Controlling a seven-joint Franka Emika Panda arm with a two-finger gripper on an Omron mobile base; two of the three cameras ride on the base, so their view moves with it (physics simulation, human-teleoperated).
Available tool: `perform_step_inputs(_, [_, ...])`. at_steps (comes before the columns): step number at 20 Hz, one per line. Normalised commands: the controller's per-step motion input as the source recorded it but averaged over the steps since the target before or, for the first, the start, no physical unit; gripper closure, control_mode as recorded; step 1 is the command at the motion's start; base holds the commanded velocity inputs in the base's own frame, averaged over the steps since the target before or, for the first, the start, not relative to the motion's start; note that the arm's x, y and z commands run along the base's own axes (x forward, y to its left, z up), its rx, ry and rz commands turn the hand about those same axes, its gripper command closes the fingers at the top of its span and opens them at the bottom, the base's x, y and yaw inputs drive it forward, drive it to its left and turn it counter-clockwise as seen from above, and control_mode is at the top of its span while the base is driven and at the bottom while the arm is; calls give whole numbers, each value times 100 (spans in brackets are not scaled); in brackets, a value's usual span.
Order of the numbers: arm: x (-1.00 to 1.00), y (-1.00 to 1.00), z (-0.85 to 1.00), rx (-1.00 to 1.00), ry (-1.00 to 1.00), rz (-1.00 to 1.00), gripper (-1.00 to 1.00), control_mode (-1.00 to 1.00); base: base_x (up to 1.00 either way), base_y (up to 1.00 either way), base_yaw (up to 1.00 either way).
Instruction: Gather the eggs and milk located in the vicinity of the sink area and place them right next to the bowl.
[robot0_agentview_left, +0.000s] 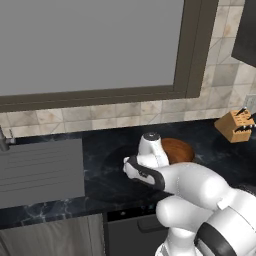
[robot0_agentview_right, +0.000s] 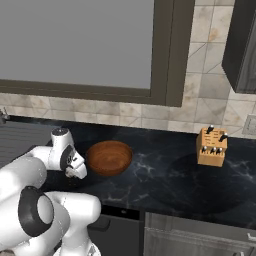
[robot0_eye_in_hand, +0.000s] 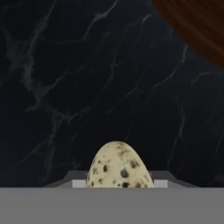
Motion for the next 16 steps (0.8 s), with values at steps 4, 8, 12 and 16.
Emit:
perform_step_inputs(4, [0, -1, 1, 1, -9, -37, 100, -100, 0, 0, 0])
perform_step_inputs(8, [9, 0, 0, 0, -12, -37, 100, -100, 0, 0, 0])
perform_step_inputs(12, [29, 0, -9, 0, -20, -28, 100, -100, 0, 0, 0])
perform_step_inputs(16, [36, 0, -11, 0, -12, -21, 100, -100, 0, 0, 0])
